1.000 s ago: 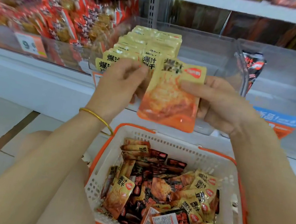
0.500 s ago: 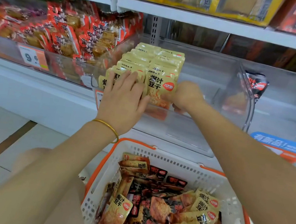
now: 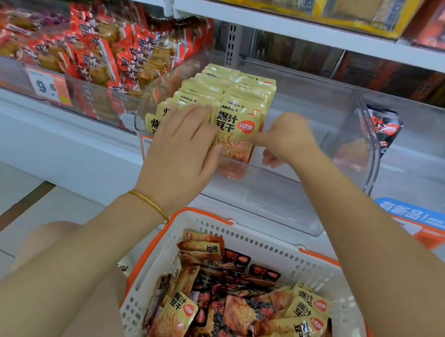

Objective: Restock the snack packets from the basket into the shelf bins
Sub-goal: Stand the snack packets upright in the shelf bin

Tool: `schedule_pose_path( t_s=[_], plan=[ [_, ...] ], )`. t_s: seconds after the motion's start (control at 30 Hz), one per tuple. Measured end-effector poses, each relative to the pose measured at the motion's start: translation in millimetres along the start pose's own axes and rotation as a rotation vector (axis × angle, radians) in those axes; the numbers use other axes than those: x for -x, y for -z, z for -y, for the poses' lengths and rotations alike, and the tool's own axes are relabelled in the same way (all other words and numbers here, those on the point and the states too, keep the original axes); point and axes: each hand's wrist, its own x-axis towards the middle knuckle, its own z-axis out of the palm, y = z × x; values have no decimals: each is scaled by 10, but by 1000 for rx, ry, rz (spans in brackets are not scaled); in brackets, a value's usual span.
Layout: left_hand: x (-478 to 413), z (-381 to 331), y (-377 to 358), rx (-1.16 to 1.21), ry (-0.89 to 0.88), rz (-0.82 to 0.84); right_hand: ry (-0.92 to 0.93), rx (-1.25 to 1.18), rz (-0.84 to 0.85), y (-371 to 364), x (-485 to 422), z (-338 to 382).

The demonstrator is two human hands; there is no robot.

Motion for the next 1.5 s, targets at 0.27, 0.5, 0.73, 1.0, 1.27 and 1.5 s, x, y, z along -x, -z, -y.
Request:
schedule_pose_path(
  t_s=[0.27, 0.5, 0.73, 1.0, 1.27, 1.5],
  plan=[
    [708, -42, -153, 152, -268, 196, 231, -313, 132, -131, 1047, -110],
    [900, 118, -591, -17, 8, 904, -111, -133, 696, -1776, 1004, -892],
    [934, 183, -787, -25, 56, 1062, -517, -434, 889, -2834, 1194, -1348],
    [935, 168, -810, 73, 148, 1072, -343, -501, 826, -2572, 1091, -1435],
    [901, -80, -746, 347, 345, 1164, -86, -698, 700, -1365, 1027, -1404],
    [619, -261, -329, 674, 414, 805, -81, -923, 458, -837, 1133, -1211]
  ],
)
